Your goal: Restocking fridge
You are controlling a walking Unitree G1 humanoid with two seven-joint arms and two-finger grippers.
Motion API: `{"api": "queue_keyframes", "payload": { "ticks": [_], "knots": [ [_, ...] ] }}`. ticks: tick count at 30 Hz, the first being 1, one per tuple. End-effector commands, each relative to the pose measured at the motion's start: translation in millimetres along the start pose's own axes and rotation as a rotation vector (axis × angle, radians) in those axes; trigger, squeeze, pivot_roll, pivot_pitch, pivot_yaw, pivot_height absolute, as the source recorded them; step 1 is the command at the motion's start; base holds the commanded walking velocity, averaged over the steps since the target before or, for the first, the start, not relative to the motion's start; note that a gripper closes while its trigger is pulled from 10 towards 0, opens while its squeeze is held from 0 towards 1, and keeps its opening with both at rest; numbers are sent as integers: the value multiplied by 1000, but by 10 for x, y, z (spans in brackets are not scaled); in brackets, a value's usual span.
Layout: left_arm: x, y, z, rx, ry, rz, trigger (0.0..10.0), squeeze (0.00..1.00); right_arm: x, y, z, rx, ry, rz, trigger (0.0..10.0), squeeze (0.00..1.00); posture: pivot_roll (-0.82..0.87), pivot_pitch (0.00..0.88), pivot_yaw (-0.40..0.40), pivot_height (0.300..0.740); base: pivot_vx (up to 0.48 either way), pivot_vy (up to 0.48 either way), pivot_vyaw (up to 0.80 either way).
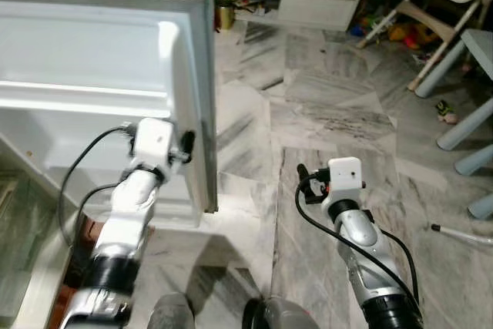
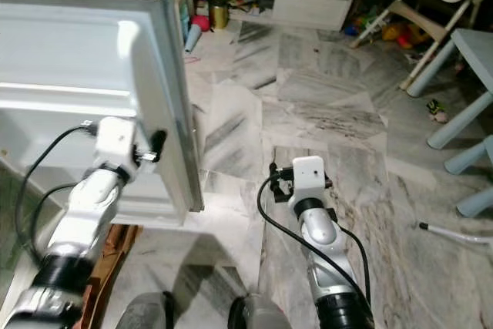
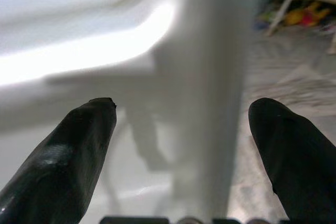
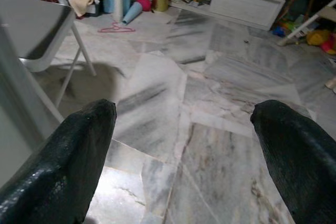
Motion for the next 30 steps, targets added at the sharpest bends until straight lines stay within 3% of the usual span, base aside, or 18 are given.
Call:
{"api": "queue_keyframes", "payload": {
  "ticks": [1, 6, 8, 11, 13, 14, 15, 17, 21, 24, 30],
  "knots": [
    [87, 68, -83, -28, 21, -22, 10000, 0, 9, -3, -34, -13, -6, -5, 10000, 0, 82, 89, -73, 740, 0, 0, 0],
    [-80, -18, 92, 10, 19, 25, 10000, 0, -6, -52, -112, -38, -2, -5, 10000, 0, 80, 97, -65, 740, 0, 0, 0],
    [-348, -203, 242, 49, 25, 97, 10000, 0, -36, -71, -121, -41, -2, 2, 10000, 0, 87, 105, -66, 740, 0, 0, 0],
    [-430, -280, 278, 58, 36, 122, 10000, 0, -36, -70, -113, -38, -4, 3, 10000, 0, 91, 108, -67, 740, 0, 0, 0],
    [-568, -461, 378, 94, 46, 169, 10000, 0, -31, -54, -100, -31, -2, 4, 10000, 0, 98, 109, -71, 740, 0, 0, 0],
    [-568, -461, 378, 94, 46, 169, 10000, 0, -31, -54, -100, -31, -2, 4, 10000, 0, 98, 109, -71, 740, 0, 0, 0],
    [-628, -580, 449, 125, 44, 198, 10000, 0, -29, -47, -99, -28, -2, 6, 10000, 0, 105, 110, -74, 740, 0, 0, 0],
    [-637, -663, 490, 145, 33, 206, 10000, 0, -28, -42, -96, -24, -2, 7, 10000, 0, 109, 109, -76, 740, 0, 0, 0],
    [-513, -788, 454, 132, -13, 160, 10000, 0, -27, -31, -87, -15, -9, 9, 10000, 0, 115, 111, -81, 740, 0, 0, 0],
    [-445, -834, 340, 82, 63, 139, 10000, 0, -23, -21, -90, -15, -11, 9, 10000, 0, 116, 109, -83, 740, 0, 0, 0],
    [-506, -827, 311, 89, 55, 181, 10000, 0, -18, -25, -103, -24, -15, 6, 10000, 0, 107, 105, -78, 740, 0, 0, 0]
  ]
}}
Point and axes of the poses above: a point about 5 cm out from each wrist's last joint towards the gripper, its own y axis pointing out of the wrist towards the gripper, its own x axis along the axis of the wrist's last joint, z = x × y, the point moved 4 cm from there along y, pointing out of the wrist towards the gripper, and after that the axes turned 12 degrees about y, right-handed, at the moved point
